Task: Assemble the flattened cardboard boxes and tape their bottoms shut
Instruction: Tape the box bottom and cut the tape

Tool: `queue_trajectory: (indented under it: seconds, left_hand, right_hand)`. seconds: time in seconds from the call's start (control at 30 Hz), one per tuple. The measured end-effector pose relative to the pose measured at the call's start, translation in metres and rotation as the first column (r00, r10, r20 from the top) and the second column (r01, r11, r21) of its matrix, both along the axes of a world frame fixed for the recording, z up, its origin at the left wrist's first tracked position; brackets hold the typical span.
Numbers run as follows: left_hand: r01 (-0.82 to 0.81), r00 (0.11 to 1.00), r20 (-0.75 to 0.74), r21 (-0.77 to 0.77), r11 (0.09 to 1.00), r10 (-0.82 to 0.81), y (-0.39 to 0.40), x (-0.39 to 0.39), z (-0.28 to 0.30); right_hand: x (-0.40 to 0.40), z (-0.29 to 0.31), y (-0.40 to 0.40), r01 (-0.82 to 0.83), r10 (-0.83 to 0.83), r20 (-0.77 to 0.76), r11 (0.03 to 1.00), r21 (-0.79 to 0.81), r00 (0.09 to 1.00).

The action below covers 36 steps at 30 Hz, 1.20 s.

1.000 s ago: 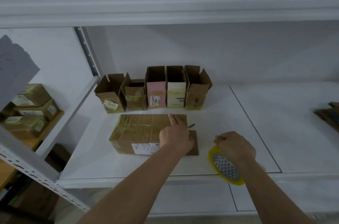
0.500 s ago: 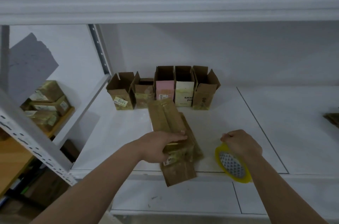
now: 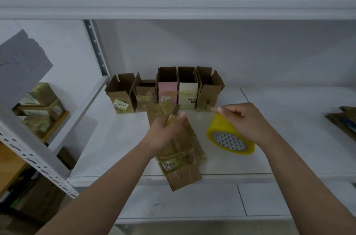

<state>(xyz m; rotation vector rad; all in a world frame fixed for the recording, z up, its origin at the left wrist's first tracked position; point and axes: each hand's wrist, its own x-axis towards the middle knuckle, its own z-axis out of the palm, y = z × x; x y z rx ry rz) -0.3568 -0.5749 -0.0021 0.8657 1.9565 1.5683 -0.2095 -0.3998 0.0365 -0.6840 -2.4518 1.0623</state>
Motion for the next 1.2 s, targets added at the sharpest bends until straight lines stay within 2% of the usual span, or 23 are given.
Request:
queue_trajectory:
  seconds: [0.07, 0.23, 0.3, 0.37, 0.47, 0.6, 0.73, 0.87, 1.03, 1.2]
  left_hand:
    - [-0.008, 0.997, 0.074, 0.088, 0.996, 0.001, 0.004, 0.007, 0.015]
    - [0.079, 0.994, -0.079, 0.004, 0.997, -0.079, 0.015, 0.010, 0.032]
    - [0.117, 0.988, -0.102, 0.004, 0.993, -0.116, 0.011, 0.008, 0.035]
    - [0.142, 0.979, -0.146, -0.010, 0.990, -0.142, 0.008, 0.009, 0.037]
    - [0.106, 0.979, -0.173, -0.030, 0.994, -0.110, 0.002, 0.009, 0.033]
    - [-0.028, 0.986, -0.165, -0.086, 0.996, 0.014, -0.016, 0.006, 0.016]
    - [-0.131, 0.991, -0.051, -0.080, 0.988, 0.127, -0.040, 0.005, -0.007]
    - [-0.273, 0.962, -0.006, -0.054, 0.960, 0.274, -0.065, 0.005, -0.022]
    - [-0.362, 0.927, 0.065, -0.096, 0.927, 0.369, -0.083, 0.016, -0.045]
    - [-0.437, 0.893, 0.079, -0.075, 0.896, 0.442, -0.089, 0.019, -0.059]
  right_hand:
    - [-0.003, 0.005, -0.005, -0.020, 0.019, 0.028, 0.999, 0.031, 0.999]
    - [-0.010, 0.015, -0.015, -0.134, 0.130, 0.117, 0.991, 0.029, 0.985]
    - [-0.010, 0.020, -0.015, -0.152, 0.161, 0.194, 0.987, -0.059, 0.968]
    - [-0.007, 0.024, -0.015, -0.130, 0.194, 0.267, 0.962, -0.240, 0.944]
    - [-0.005, 0.022, -0.017, -0.105, 0.226, 0.277, 0.914, -0.392, 0.934]
    - [-0.013, 0.014, -0.018, -0.139, 0.257, 0.276, 0.913, -0.383, 0.926]
    - [-0.018, 0.017, -0.015, -0.204, 0.325, 0.271, 0.896, -0.395, 0.906]
    - [-0.026, 0.018, -0.010, -0.219, 0.312, 0.352, 0.935, -0.280, 0.883]
    - [-0.041, 0.000, -0.014, -0.201, 0.233, 0.460, 0.973, -0.117, 0.857]
    - [-0.059, -0.016, -0.013, -0.236, 0.111, 0.579, 0.961, 0.144, 0.808]
